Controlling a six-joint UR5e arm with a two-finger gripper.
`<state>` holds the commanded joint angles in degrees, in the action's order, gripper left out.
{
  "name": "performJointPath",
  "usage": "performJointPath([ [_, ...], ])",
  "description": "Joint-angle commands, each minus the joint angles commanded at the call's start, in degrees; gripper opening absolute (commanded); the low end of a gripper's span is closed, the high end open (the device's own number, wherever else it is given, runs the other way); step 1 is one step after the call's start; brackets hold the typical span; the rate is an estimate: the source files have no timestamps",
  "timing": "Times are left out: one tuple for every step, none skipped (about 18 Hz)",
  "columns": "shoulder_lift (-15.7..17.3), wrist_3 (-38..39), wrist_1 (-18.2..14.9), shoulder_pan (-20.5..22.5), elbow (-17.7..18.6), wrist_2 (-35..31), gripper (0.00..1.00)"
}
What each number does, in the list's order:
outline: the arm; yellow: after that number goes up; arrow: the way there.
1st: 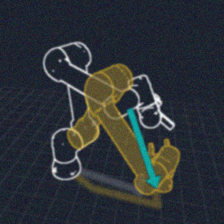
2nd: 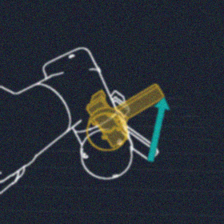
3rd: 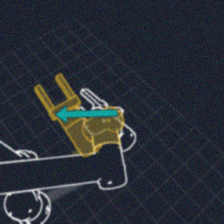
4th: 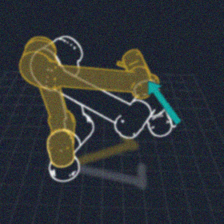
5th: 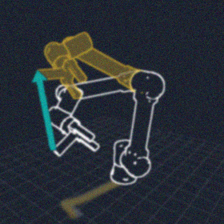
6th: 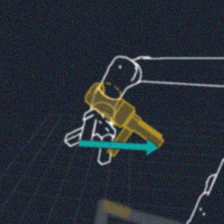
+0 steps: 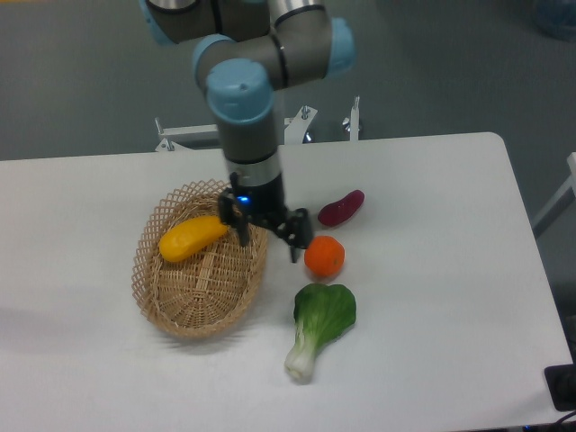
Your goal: Place the mango in the basket
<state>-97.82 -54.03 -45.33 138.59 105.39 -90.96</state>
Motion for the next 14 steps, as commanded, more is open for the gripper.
performJointPath([
  [0.35,-3.33,-5.06,1.40,-2.71,-0.09,1.00],
  [0.44,-5.45,-9.12,2.72,-4.74,-0.09,1.00],
  [0.70,-7.65,-12.73,4.04,-6.33,-0.09,1.00],
  [0.88,-10.02,-15.11,5.19,-7.56,-0.09,1.00],
  [1.23,-12.31,-16.35,6.07,-8.44,0.00,1.00],
  [1.49,-14.51,-16.71,7.12,-8.80,-0.09,1.00],
  [1.76,-16.62,-16.89,8.09,-8.89,0.00,1.00],
  [2.28,-18.81,-16.89,9.05,-8.72,0.00,1.00],
  [2.46,-21.01,-16.89,10.02,-8.63,0.09,1.00],
  [2.55,-23.21,-16.89,10.55,-8.45,0.09,1.00],
  [2.64,-24.88,-16.89,11.08,-8.54,0.17,1.00],
  [2.81,-26.38,-16.89,11.96,-8.36,0.35,1.00],
  [2.81,-27.44,-16.81,12.23,-8.36,0.44,1.00],
  [2.90,-27.80,-16.80,12.40,-8.28,0.44,1.00],
])
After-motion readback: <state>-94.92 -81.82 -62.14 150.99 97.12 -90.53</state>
